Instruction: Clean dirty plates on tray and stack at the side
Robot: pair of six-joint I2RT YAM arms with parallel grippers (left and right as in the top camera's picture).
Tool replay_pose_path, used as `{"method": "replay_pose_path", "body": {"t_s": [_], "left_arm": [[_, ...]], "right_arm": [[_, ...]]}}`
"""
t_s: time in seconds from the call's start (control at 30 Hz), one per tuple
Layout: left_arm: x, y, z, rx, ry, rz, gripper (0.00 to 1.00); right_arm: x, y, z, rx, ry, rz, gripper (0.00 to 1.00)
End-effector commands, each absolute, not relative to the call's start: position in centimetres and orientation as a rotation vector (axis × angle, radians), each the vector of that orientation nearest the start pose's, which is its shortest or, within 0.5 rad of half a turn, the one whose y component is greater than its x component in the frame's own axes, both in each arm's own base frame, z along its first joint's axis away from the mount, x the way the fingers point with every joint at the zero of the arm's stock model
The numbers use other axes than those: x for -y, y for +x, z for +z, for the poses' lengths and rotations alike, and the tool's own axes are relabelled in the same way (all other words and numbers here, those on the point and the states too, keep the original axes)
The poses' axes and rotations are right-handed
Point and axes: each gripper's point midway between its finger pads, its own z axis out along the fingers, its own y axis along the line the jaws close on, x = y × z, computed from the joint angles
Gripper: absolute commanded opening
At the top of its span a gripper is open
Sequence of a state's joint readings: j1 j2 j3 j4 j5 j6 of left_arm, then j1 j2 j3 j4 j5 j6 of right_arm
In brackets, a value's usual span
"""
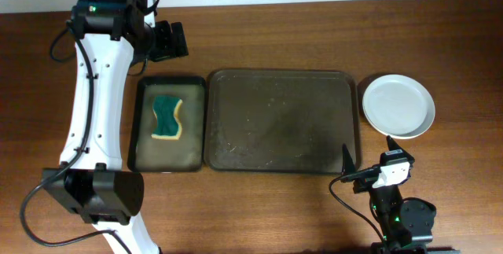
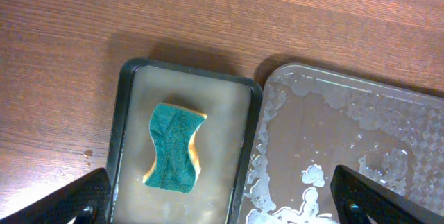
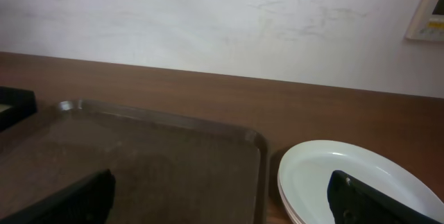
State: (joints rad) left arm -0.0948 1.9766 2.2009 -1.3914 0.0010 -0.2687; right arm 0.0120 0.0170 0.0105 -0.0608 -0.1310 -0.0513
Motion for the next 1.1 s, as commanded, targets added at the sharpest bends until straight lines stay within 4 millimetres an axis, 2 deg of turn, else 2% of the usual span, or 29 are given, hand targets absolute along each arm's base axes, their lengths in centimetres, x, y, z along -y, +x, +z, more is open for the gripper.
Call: {"method": "replay_pose_path", "body": {"t_s": [0.0,0.3,0.37,0.47,0.53,0.57,0.63,0.7,0.77,0.83,0.93,1.07], "left_arm": [[4.1,44.5,24.1,-2.738,-0.222,-0.101,0.99],[4.1,44.5,24.2,-2.738,-0.222,-0.101,0.99],[3.8,43.6,24.4,-2.752,-0.227,-0.077,0.99],[3.0,42.1,30.2,-2.591,-0.227,-0.065,0.99],[2.0,38.9,35.1,-2.461,-0.238,-0.038,0.99],[1.2,36.5,36.7,-2.413,-0.251,-0.005,0.99],[0.2,33.5,37.5,-2.361,-0.272,0.030,1.00],[-1.3,29.5,36.7,-2.234,-0.315,0.024,0.99],[-2.1,27.4,34.6,-2.100,-0.339,0.009,0.99],[-2.5,26.2,32.8,-1.902,-0.339,-0.030,0.99],[-2.8,24.0,32.3,-1.554,-0.316,-0.081,0.99],[-2.6,22.2,31.1,-1.292,-0.275,-0.115,0.99]], "right_arm": [[-2.6,24.5,15.5,-1.648,-0.140,0.090,0.98],[-2.6,24.5,15.5,-1.648,-0.140,0.090,0.98],[-2.6,24.5,15.5,-1.648,-0.140,0.090,0.98],[-2.6,24.5,15.5,-1.648,-0.140,0.090,0.98],[-2.6,24.5,15.5,-1.648,-0.140,0.090,0.98],[-2.6,24.5,15.5,-1.648,-0.140,0.089,0.98],[-2.6,24.5,15.5,-1.648,-0.140,0.090,0.98],[-2.6,24.5,15.5,-1.648,-0.140,0.089,0.98],[-2.6,24.5,15.5,-1.648,-0.140,0.090,0.98],[-2.6,24.5,15.5,-1.648,-0.140,0.090,0.98],[-2.6,24.5,15.5,-1.648,-0.140,0.090,0.98],[-2.6,24.5,15.5,-1.648,-0.140,0.090,0.98]]}}
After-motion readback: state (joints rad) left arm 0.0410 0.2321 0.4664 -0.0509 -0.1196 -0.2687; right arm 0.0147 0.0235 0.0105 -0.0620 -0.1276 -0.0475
